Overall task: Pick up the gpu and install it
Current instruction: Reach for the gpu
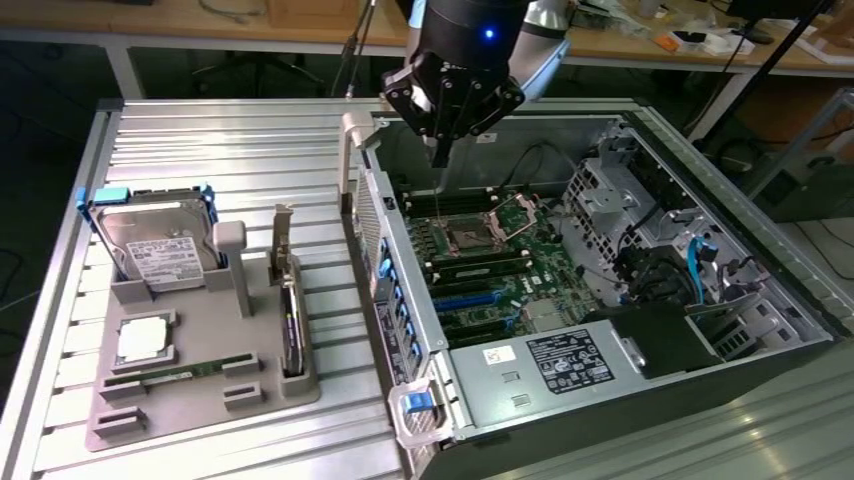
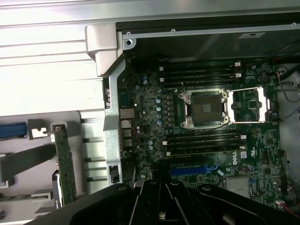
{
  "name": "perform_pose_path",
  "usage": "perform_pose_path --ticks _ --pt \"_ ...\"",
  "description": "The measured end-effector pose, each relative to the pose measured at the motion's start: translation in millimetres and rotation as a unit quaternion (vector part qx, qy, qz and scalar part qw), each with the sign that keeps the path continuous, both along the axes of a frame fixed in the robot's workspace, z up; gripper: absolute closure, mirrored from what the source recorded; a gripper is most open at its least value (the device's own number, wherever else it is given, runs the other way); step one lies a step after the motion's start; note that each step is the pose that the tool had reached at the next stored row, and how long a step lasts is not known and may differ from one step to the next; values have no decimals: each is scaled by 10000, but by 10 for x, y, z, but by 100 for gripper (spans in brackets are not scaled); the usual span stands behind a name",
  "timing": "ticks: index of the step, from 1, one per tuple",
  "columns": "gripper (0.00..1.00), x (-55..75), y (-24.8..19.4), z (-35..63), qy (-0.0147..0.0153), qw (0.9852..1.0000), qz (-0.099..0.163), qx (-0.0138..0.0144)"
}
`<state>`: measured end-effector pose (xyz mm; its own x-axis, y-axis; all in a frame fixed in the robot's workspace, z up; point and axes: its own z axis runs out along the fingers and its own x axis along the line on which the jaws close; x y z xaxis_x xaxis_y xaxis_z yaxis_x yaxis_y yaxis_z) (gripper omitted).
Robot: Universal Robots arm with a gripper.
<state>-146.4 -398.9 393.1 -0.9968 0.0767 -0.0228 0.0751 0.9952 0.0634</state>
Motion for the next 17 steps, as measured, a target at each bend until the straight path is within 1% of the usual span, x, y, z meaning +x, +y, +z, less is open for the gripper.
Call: perform_pose_path --ticks 17 --pt "89 -77 0 0 0 10000 0 0"
